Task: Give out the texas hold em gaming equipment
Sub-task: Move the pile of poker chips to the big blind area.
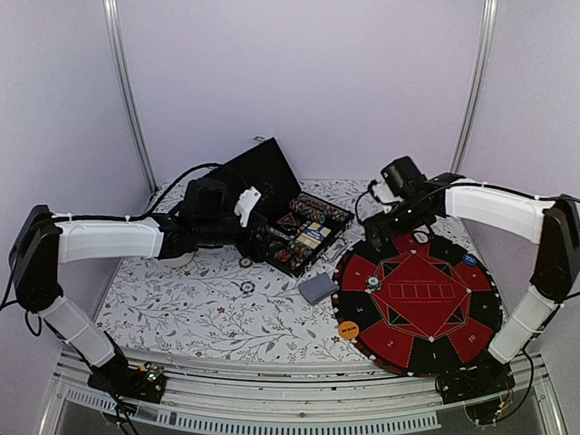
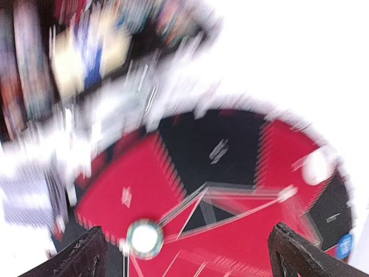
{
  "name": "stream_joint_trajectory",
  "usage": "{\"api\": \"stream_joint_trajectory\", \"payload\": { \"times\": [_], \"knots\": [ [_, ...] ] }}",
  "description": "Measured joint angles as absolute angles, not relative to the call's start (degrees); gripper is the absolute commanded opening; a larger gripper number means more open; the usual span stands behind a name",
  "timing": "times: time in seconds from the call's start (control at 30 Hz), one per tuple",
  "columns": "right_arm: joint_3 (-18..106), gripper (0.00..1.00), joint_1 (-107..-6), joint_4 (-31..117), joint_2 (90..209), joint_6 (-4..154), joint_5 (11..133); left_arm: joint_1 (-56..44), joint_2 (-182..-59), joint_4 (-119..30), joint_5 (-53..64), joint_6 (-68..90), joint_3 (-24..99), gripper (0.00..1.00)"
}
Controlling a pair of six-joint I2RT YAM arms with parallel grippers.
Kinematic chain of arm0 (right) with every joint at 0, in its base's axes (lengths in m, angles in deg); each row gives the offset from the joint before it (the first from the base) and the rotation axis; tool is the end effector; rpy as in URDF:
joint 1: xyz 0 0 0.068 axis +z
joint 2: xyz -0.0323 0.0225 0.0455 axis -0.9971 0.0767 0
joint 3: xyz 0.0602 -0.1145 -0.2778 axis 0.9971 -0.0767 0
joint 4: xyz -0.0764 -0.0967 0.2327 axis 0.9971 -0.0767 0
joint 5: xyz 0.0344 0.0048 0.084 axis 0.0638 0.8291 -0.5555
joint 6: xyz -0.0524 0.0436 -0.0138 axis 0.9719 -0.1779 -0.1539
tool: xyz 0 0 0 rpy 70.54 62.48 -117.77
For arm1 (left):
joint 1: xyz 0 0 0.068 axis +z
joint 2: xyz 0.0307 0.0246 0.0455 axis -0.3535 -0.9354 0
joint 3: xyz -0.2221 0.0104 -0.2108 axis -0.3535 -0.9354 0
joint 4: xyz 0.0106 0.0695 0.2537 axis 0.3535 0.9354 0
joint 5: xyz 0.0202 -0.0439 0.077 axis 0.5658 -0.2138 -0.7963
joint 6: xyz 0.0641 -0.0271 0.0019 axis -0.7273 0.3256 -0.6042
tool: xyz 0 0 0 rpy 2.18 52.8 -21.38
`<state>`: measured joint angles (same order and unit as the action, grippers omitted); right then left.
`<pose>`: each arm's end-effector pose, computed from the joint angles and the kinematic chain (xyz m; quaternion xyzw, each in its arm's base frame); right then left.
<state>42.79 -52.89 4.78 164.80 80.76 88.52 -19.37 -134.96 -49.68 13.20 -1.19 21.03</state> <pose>0.3140 0.1909 0.2602 -0.2428 0.9342 -0.0013 0.2616 0.2750 -0.2517 0.2642 0.3625 0.7662 -0.2851 0.4474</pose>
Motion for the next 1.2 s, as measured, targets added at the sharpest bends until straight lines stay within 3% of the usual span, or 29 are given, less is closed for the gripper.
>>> {"api": "stream_joint_trajectory", "payload": {
  "times": [0.2, 0.57, 1.2],
  "knots": [
    [44.2, 0.99, -54.9, 12.5, 156.5, 71.7, 90.7, -19.4, -134.3, -50.0, 12.6, -1.1, 20.8, 0.98],
    [40.0, 0.98, -52.1, 4.4, 166.7, 52.7, 86.2, -19.4, -134.3, -50.3, 12.4, -1.1, 20.7, 0.98],
    [40.0, 0.54, -49.6, 0.2, 178.3, 51.3, 83.7, -19.3, -134.3, -50.3, 12.4, -1.2, 19.7, 0.98]
  ]
}}
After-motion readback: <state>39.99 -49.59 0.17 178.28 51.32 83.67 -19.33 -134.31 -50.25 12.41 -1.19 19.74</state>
